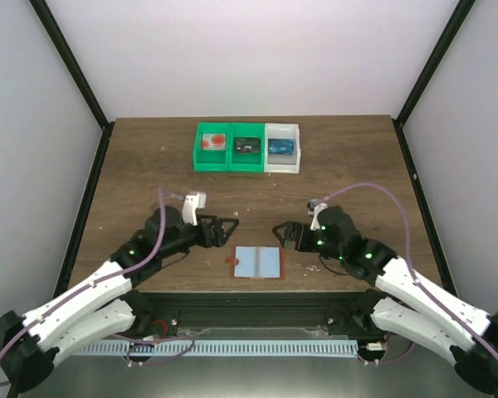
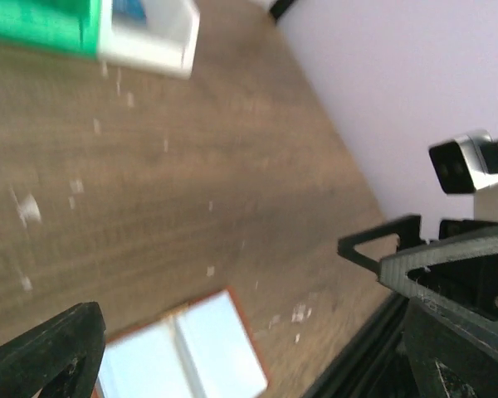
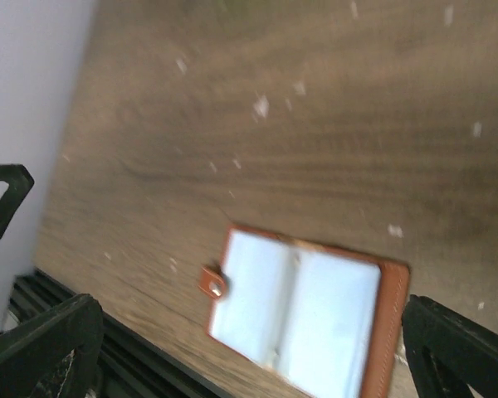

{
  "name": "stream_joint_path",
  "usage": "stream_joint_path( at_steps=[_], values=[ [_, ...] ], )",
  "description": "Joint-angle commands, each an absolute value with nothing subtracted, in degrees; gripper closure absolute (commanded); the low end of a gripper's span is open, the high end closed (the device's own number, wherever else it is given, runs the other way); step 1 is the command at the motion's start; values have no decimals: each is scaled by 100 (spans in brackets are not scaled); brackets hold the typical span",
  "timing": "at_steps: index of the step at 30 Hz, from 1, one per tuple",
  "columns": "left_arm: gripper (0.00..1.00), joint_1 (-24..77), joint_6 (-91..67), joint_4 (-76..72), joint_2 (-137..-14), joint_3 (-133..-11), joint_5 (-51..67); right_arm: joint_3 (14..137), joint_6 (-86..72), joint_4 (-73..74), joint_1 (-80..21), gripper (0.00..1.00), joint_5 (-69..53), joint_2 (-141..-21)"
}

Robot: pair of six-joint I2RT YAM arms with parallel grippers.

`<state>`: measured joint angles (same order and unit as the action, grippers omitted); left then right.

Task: Take the credit cards out of the card holder

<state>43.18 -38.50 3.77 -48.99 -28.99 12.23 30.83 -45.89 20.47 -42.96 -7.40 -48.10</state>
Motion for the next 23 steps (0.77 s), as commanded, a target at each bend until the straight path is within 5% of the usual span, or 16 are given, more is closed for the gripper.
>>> stream_joint_path(
  at_steps=[1,10,23],
  values=[
    [0,4327,-3274,1513,-4224,-3649,73,3993,-4305,3037,-4329,0,202,-4069],
    [0,4326,-2703,2029,-3260,-4443,-450,5032,-4065,3734,-4324,0,1022,-3020],
    [0,4329,-2883,1746,-2580,-3989,-293,4484,-4359,3549,-4327,0,533,-2948]
  ],
)
